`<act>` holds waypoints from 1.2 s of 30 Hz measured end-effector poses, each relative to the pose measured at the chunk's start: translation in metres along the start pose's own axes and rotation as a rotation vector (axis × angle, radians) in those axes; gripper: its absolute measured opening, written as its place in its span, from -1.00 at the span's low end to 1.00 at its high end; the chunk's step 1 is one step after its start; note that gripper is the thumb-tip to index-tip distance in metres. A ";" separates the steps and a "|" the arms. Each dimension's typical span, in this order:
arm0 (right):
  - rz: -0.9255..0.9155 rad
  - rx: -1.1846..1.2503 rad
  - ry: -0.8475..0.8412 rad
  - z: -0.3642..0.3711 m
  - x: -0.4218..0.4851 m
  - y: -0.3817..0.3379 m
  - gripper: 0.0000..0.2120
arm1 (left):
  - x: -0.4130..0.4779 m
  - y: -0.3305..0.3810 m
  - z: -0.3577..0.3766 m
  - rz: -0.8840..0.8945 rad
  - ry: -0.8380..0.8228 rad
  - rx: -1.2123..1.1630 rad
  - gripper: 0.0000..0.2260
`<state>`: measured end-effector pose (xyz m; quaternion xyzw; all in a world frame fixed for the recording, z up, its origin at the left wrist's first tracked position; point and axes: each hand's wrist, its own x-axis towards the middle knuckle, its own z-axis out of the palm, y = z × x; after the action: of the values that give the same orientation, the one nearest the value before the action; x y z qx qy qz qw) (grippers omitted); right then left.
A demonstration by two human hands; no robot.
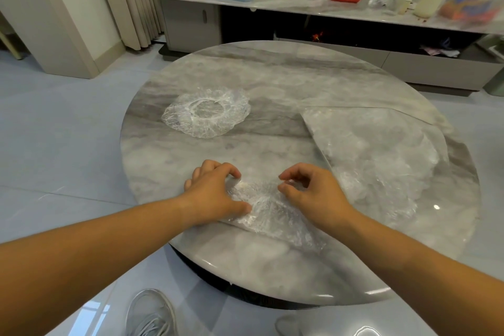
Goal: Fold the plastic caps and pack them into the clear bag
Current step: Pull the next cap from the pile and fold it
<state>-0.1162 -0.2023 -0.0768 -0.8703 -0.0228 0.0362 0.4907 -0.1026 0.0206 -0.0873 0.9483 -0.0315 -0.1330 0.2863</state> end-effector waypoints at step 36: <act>-0.764 -0.736 -0.286 0.001 -0.090 0.035 -0.44 | 0.001 -0.001 -0.019 -0.061 -0.149 -0.015 -0.58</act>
<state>-0.2054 -0.2259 -0.1037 -0.9007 -0.4146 -0.0370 0.1243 -0.0962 0.0317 -0.0733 0.9342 -0.0229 -0.2122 0.2858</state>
